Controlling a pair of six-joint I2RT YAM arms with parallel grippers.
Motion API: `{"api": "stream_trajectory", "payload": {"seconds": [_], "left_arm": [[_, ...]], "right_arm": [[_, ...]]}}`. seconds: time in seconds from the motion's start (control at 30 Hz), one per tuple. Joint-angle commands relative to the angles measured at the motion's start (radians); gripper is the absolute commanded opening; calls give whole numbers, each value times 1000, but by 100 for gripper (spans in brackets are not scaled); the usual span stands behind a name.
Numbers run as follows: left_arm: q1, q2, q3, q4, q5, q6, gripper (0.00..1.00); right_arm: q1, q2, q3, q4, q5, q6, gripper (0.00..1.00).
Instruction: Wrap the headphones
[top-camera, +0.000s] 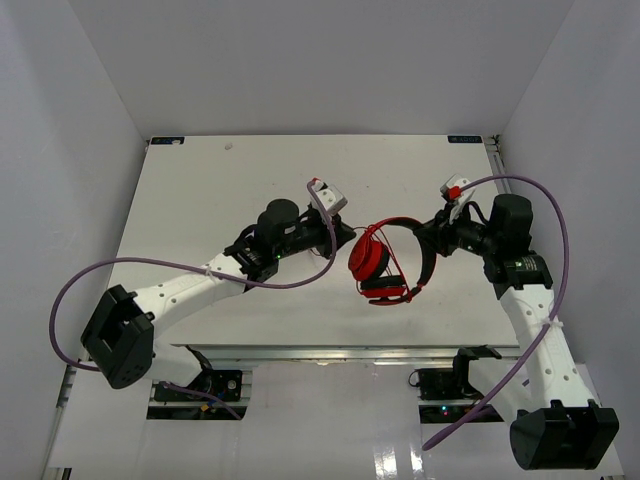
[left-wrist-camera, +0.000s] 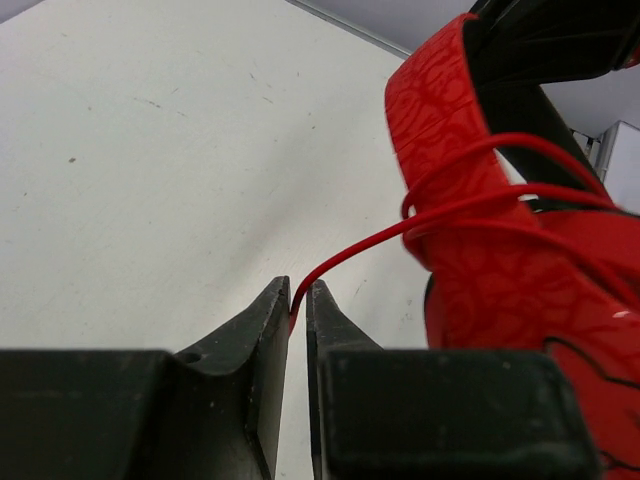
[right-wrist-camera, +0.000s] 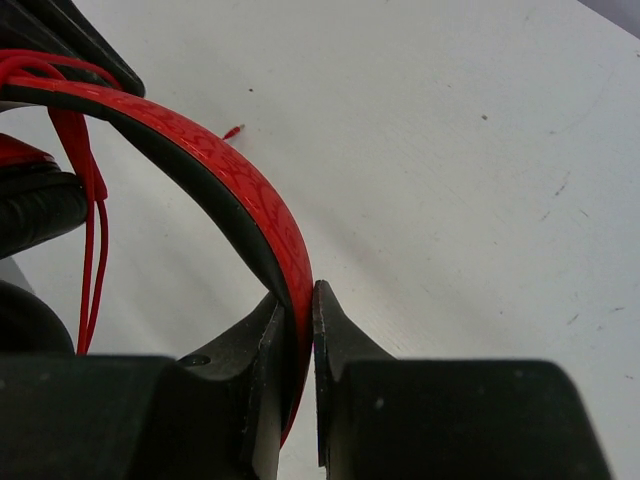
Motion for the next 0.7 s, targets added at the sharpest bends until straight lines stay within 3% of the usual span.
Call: {"api": "stream_trajectory", "payload": {"seconds": [0.0, 0.47, 0.67], "left_arm": [[23, -20, -53, 74, 49, -66, 25], [39, 43, -237, 469, 175, -192, 43], [39, 98, -234, 558, 263, -221, 43]], "right_arm": [[0, 5, 85, 37, -139, 122, 8], [-6, 37, 201, 37, -200, 273, 8], [-14, 53, 225, 40, -207, 300, 8]]}}
